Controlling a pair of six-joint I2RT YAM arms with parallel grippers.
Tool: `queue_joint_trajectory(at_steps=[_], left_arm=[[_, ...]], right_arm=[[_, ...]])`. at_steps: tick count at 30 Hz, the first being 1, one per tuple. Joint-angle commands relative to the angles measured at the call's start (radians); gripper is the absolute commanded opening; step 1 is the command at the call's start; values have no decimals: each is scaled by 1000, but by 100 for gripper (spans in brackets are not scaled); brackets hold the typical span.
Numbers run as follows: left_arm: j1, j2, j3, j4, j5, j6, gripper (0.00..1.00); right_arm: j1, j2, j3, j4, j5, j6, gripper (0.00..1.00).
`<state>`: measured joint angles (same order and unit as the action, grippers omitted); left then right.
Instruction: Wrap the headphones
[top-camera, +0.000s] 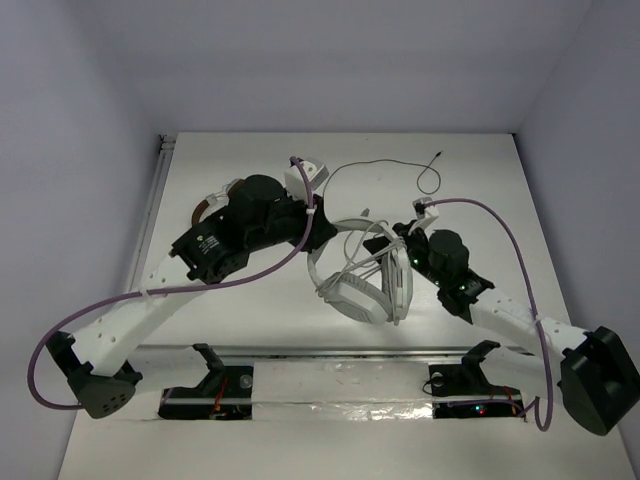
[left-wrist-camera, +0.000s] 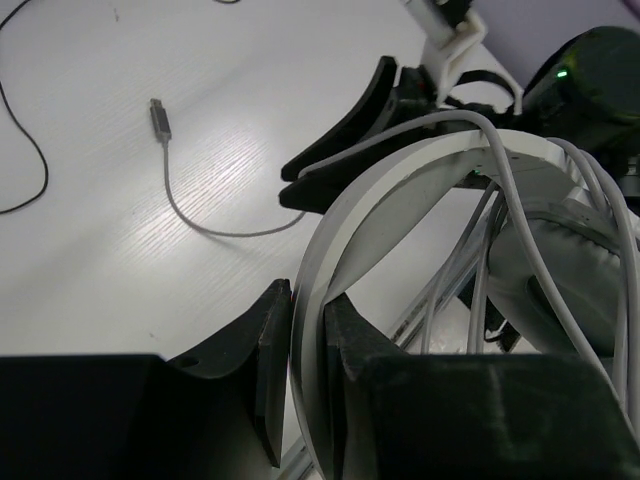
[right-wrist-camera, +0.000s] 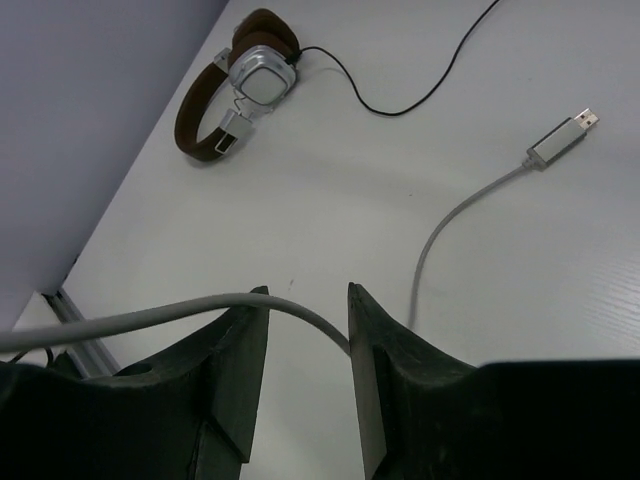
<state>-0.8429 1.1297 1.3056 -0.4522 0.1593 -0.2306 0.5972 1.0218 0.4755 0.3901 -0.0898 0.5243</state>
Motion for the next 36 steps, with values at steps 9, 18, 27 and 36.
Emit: queue_joint_trajectory(at_steps=[9, 18, 27, 36], left_arm=[[1, -15, 164, 161, 114, -84, 0], [1, 8, 230, 155, 123, -102, 0], [1, 54, 290, 194, 97, -138, 0], [62, 128, 290, 285, -62, -254, 0]], right_arm=[[-36, 181, 23, 266, -96, -9, 45], [-36, 267, 34, 345, -120, -9, 43], [-36, 371, 9, 480, -180, 49, 29], [61, 341, -18, 429, -163, 106, 0]])
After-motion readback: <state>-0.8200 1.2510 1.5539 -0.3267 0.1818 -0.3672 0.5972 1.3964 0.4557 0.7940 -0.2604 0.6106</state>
